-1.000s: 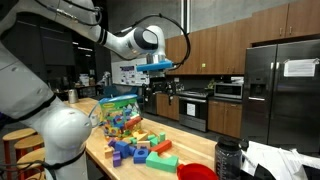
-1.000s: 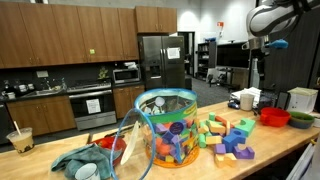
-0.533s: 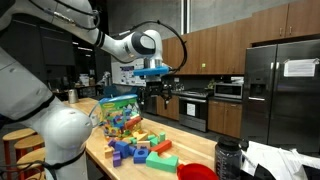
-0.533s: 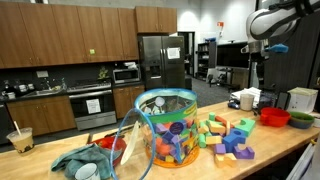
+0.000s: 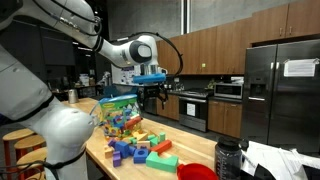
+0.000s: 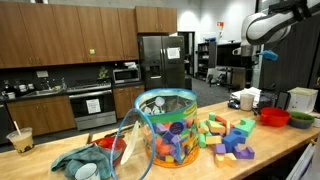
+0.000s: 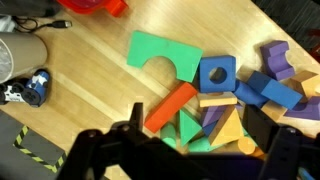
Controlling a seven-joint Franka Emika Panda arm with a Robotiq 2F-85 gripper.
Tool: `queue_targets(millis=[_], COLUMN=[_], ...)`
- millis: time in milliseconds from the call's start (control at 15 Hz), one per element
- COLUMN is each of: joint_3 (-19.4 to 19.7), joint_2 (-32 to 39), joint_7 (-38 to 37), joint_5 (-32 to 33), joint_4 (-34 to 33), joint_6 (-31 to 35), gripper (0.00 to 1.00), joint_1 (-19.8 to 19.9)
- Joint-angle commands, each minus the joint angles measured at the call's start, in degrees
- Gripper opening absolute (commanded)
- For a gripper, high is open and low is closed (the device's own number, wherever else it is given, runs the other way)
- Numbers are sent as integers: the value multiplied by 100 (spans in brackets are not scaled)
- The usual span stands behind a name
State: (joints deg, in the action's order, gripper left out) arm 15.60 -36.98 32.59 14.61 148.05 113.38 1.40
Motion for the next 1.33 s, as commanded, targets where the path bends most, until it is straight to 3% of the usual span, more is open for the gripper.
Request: queue_targets(millis=[0,533,800,1267], joint_3=[-69,-175,-247,-372], joint_2=[10,256,462,264], joint_7=[123,596,1052,789], joint_5=[-19,-112,-170,-75], joint_4=[406,967,869,1062], joint_6=[771,1694,1462,1545], gripper=[100,100,100,100], joint_1=[-79,-406,-536,-299])
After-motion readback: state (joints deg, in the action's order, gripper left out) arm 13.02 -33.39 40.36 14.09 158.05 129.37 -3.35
